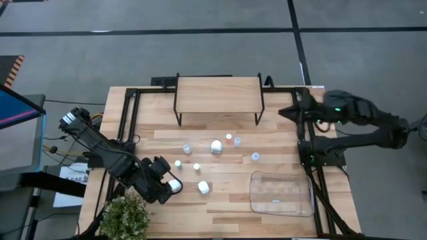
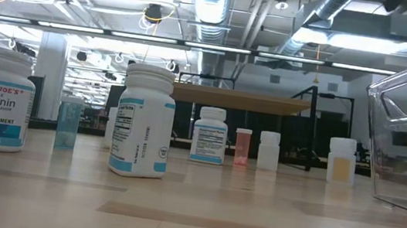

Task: Pick and place medicine bottles onto shelf by color
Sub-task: Put the right transparent pill bottle on the shelf

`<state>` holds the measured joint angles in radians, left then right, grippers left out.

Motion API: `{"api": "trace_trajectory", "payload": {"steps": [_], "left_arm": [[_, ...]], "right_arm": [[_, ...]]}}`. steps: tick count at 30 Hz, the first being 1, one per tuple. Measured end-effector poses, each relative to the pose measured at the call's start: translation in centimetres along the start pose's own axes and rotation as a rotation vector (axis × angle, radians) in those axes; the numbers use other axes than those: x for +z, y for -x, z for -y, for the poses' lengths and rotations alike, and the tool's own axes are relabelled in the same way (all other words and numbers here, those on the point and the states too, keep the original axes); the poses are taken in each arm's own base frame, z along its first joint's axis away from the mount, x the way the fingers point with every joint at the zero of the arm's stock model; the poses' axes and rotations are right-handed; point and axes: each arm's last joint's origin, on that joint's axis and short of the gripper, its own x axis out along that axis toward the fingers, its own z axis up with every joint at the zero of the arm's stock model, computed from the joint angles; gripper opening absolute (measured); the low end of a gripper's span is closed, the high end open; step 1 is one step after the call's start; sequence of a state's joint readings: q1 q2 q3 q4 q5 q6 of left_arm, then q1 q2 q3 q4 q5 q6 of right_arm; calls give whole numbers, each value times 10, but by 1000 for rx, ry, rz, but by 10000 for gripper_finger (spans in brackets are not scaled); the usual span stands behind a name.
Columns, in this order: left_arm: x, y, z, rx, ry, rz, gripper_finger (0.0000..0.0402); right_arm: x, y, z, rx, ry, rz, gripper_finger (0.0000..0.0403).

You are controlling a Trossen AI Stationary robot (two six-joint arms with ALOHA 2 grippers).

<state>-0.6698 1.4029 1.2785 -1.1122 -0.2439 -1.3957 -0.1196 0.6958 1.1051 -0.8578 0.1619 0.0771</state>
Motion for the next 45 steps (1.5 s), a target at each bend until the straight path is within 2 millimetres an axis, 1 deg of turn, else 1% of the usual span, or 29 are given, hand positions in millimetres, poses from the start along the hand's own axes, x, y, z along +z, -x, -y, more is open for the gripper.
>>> {"api": "trace_trajectory", "payload": {"steps": [3,7,9,12,15,21,27,35,40,45], "left_arm": [[4,-1,-1,8,-15,11,269],[9,-4,-1,22,-44,16,269],[13,-5,-2,25,-58,35,269],[17,-6,-3,37,-83,66,269],[21,-6,-4,50,-138,89,269],[30,-8,-7,82,-240,126,269],[36,-9,-9,91,-220,130,269],[38,-9,-10,99,-259,131,269],[38,-9,-10,97,-255,131,269],[38,-9,-10,96,-223,134,269]], "right_arm": [[10,-7,-2,-11,23,-147,99],[18,-10,-3,-18,50,-283,153],[22,-14,-5,-14,30,-334,179],[22,-23,-7,-8,5,-423,210],[21,-34,-9,-16,-18,-478,228],[18,-53,-12,-40,-46,-581,234],[15,-74,-15,-38,-41,-668,229],[10,-100,-22,-20,-43,-765,228],[7,-108,-32,17,-23,-802,224],[7,-107,-40,55,30,-794,224]]}}
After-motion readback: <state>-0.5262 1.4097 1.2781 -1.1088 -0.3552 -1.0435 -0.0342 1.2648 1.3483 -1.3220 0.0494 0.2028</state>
